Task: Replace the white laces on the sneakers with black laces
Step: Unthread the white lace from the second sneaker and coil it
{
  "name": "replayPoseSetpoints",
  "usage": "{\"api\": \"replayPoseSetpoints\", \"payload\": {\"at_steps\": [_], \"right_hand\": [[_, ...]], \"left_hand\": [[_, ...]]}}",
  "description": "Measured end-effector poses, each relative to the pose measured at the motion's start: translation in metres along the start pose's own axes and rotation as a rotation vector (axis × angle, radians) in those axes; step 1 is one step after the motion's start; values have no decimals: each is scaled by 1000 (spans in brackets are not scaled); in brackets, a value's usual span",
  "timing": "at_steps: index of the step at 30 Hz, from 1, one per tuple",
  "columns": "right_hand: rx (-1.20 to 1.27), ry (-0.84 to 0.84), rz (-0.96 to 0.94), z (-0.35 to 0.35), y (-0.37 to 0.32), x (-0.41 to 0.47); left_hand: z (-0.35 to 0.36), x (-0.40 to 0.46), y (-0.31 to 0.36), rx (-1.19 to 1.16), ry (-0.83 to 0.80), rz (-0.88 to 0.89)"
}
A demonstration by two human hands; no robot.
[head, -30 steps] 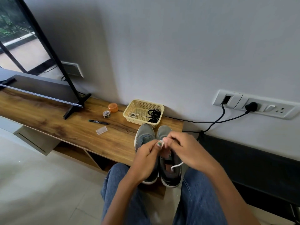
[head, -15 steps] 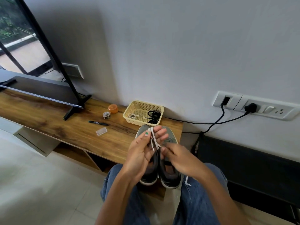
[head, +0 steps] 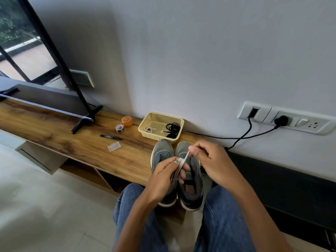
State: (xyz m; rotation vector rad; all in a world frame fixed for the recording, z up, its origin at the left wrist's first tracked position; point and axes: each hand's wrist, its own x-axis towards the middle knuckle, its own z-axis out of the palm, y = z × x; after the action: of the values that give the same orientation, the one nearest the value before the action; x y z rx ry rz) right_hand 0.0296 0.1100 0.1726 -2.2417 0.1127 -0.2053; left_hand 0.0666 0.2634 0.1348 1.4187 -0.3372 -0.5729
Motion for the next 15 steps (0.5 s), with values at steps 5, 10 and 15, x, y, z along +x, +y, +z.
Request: {"api": "replayPoseSetpoints", "payload": {"at_steps": [5, 10, 15], "right_hand": [[-12, 9, 95, 7, 15, 0], [-64, -240, 140, 23, 12, -8], [-153, -454, 107, 35, 0, -16]], "left_hand": [[5, -2, 13, -568, 42, -46], [5, 1, 13, -893, 72, -39], [7, 5, 4, -725, 226, -16]]}}
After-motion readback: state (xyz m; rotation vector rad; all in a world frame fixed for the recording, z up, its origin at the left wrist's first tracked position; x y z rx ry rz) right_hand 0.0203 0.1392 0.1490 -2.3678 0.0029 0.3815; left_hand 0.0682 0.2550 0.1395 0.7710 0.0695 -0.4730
